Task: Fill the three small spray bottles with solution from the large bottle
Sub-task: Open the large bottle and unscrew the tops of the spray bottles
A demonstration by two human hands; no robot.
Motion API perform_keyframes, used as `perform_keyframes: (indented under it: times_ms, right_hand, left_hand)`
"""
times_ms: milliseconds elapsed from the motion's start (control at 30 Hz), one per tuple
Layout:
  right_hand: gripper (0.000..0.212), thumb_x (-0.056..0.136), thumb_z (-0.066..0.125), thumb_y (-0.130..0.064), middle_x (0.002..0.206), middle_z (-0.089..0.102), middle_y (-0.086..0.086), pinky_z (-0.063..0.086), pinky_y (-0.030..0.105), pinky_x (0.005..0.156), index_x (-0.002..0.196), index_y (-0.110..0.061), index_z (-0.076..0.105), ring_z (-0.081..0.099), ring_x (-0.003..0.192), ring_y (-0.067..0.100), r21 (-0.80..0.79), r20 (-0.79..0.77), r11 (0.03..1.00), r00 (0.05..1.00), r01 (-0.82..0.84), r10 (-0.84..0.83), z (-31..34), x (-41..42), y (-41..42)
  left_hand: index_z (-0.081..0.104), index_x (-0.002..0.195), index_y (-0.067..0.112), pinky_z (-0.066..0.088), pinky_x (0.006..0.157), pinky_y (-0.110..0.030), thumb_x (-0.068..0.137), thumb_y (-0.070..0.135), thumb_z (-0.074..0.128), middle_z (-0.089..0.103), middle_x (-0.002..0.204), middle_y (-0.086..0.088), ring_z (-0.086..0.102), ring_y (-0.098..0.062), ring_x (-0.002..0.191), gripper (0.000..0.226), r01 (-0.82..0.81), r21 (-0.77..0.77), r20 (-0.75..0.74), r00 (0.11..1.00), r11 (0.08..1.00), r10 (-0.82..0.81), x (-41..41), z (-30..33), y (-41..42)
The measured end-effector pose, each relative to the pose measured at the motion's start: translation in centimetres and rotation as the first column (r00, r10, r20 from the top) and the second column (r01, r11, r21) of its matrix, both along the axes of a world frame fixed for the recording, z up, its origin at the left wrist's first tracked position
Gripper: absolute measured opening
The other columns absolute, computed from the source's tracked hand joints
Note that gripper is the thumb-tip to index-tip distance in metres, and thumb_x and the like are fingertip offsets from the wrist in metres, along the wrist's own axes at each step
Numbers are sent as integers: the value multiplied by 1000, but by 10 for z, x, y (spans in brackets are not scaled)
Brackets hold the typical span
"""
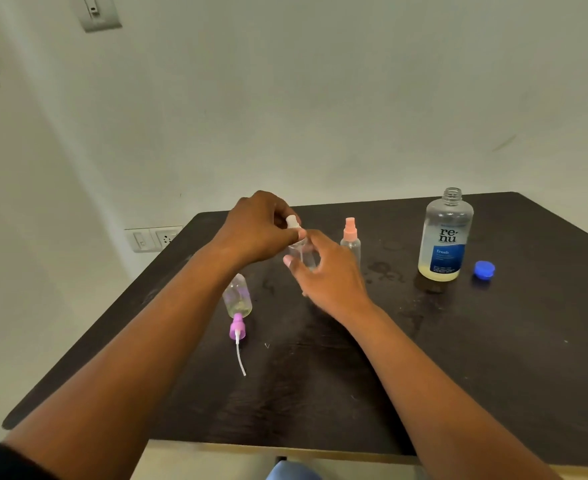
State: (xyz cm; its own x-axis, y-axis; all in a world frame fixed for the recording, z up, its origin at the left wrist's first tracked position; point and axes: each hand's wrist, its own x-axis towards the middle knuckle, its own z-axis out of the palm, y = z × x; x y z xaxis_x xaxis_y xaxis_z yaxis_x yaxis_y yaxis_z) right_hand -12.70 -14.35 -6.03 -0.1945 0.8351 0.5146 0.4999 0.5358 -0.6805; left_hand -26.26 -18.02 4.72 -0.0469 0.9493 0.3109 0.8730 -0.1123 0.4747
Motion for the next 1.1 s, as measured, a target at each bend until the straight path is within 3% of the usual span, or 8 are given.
perform_keyframes:
  times_ms: [133,233,467,600,767,900,1000,1100]
  right_hand:
    - [23,92,75,-45,84,68,-18,50,51,108,106,-28,68,68,81,7,-14,-60,1000,998,-19,18,6,9,-1]
    - [20,90,78,-43,78,68,-14,56,38,89,96,-26,68,64,72,6,-20,-111,1000,994,-4,2,6,11,-5]
    - [21,88,81,-37,77,68,-14,50,16,75,95,-20,71,66,72,6,31,-178,999,984,39,-32,3,8,-8]
    - [23,88,81,-26,64,55,-22,51,23,72,80,-28,60,59,59,3,101,-198,992,979,77,-56,5,5,-14]
    - [29,89,80,-24,58,51,-19,55,37,77,76,-25,54,53,50,6,111,-244,988,967,108,-79,10,8,-16]
    - [21,88,79,-18,62,56,-22,52,65,100,81,-22,60,58,55,1,147,-253,986,966,82,-43,8,9,-15]
    - [16,89,81,-22,73,73,1,52,64,101,94,-9,72,67,63,16,166,-220,983,975,78,-41,6,9,-13]
    - [20,88,82,-24,77,75,2,54,61,98,99,-10,74,69,67,17,175,-210,981,977,84,-47,5,9,-15]
  left_hand:
    - [78,109,19,54,77,-26,99,27,73,75,95,7,70,-9,90,13,100,-15,49,994,995,-100,5,-1,-3]
    - [82,103,16,59,87,-40,101,27,71,80,95,-3,75,-20,94,16,118,-19,112,987,993,-116,10,-4,-4]
    - [73,72,15,36,54,-16,100,31,73,62,60,1,50,-8,52,32,-4,119,116,993,993,-10,23,-18,-3]
    - [80,77,10,46,58,-25,96,39,77,70,65,-5,67,-21,64,35,-59,216,98,994,975,39,29,-24,-6]
    - [75,74,22,36,54,-11,86,52,84,65,64,13,62,-1,62,32,-144,284,138,985,948,108,38,-20,-7]
    - [76,100,14,56,77,-30,99,34,72,74,93,1,70,-16,88,20,-25,144,87,996,989,12,37,-15,-5]
    - [75,119,15,60,97,-40,103,16,64,76,113,0,72,-18,107,19,50,-31,244,969,998,-41,33,-14,-8]
    - [78,116,14,61,97,-42,101,15,69,78,110,-1,74,-18,103,18,13,-7,255,967,1000,-11,32,-16,-9]
